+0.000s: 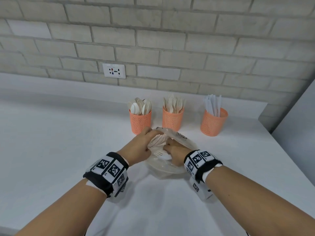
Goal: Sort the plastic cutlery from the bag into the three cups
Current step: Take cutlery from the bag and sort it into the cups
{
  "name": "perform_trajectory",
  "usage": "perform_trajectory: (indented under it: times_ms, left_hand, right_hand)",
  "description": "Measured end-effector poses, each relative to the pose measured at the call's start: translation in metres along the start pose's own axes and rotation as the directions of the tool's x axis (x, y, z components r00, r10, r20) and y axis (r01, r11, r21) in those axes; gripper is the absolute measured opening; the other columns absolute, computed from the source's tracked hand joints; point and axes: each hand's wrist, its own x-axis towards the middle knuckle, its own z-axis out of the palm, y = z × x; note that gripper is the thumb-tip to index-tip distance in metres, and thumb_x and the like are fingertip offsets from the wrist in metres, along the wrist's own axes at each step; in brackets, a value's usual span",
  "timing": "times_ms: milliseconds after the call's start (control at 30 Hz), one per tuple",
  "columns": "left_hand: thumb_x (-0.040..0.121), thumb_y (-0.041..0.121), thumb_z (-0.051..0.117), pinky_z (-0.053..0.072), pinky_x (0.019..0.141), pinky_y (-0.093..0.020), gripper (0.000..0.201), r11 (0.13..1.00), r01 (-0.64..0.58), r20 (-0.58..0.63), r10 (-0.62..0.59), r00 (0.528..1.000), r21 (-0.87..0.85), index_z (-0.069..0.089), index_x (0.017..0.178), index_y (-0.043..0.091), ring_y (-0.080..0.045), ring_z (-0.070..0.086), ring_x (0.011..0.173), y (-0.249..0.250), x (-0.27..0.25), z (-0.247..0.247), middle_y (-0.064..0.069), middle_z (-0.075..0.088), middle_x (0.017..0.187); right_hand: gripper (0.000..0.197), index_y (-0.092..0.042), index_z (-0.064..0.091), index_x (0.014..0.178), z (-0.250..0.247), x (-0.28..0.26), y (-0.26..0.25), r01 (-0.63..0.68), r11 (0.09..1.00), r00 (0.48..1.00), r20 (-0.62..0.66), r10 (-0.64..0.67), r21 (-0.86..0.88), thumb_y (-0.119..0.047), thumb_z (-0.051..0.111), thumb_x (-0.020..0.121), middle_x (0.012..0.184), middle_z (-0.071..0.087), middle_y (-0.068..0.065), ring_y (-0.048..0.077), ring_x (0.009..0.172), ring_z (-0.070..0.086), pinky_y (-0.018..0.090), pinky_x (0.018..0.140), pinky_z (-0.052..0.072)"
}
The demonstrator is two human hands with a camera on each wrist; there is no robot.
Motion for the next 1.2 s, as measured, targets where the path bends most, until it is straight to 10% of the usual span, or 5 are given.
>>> perform_trajectory:
  times_ms: [200, 800, 900, 1067, 1200]
  left_hand:
    - [0.076, -0.011, 0.047, 0.036, 0.061, -0.009, 0.060, 0.997, 0.044, -0.041, -0.042, 0.998, 0.060, 0.051, 0.127, 0.019, -0.007, 0.041, 0.071, -0.004, -0.001, -0.003, -0.003, 0.042, 0.111]
    - [0.081, -0.016, 0.038, 0.041, 0.052, -0.010, 0.050, 0.909, 0.150, -0.125, -0.213, 0.969, -0.388, 0.058, 0.108, 0.021, -0.016, 0.052, 0.069, 0.003, 0.024, 0.002, -0.001, 0.059, 0.099]
    - [0.076, -0.018, 0.037, 0.036, 0.068, -0.022, 0.047, 0.988, 0.089, -0.256, -0.118, 0.959, -0.123, 0.065, 0.101, 0.010, -0.024, 0.051, 0.083, -0.003, 0.029, 0.004, -0.008, 0.055, 0.099]
    - [0.080, -0.016, 0.035, 0.036, 0.089, -0.029, 0.050, 0.959, 0.285, -0.081, -0.284, 0.955, 0.001, 0.050, 0.125, -0.001, -0.036, 0.049, 0.115, -0.015, 0.037, 0.024, -0.021, 0.052, 0.120]
    - [0.082, -0.001, 0.041, 0.032, 0.099, -0.029, 0.058, 0.979, 0.148, -0.150, -0.168, 0.974, -0.140, 0.030, 0.139, 0.007, -0.029, 0.040, 0.123, -0.011, 0.040, 0.025, -0.015, 0.041, 0.134]
  right_hand:
    - [0.051, -0.013, 0.031, 0.142, 0.001, -0.012, -0.002, -0.019, 0.983, 1.000, -0.008, 0.021, 0.183, -0.011, 0.046, 0.093, 0.142, 0.045, 0.008, 0.024, 0.127, 0.045, 0.030, 0.105, 0.033]
    - [0.026, -0.013, 0.060, 0.110, -0.007, -0.032, 0.022, 0.116, 0.786, 0.984, -0.180, -0.007, 0.607, -0.012, 0.062, 0.084, 0.110, 0.065, 0.008, 0.021, 0.102, 0.056, 0.027, 0.092, 0.041]
    - [0.013, -0.012, 0.053, 0.077, -0.006, -0.032, 0.026, 0.103, 0.743, 0.980, -0.194, 0.037, 0.661, -0.003, 0.061, 0.082, 0.079, 0.056, 0.004, 0.024, 0.079, 0.056, 0.023, 0.076, 0.039]
    - [0.035, -0.027, 0.055, 0.080, -0.026, -0.034, 0.013, 0.183, 0.499, 0.969, -0.240, 0.052, 0.847, 0.004, 0.071, 0.071, 0.080, 0.061, -0.008, 0.011, 0.083, 0.059, 0.029, 0.090, 0.045]
    - [0.030, -0.024, 0.059, 0.076, -0.037, -0.037, 0.014, 0.279, 0.351, 0.949, -0.313, 0.043, 0.894, 0.003, 0.071, 0.068, 0.071, 0.063, -0.008, 0.013, 0.077, 0.059, 0.034, 0.088, 0.050]
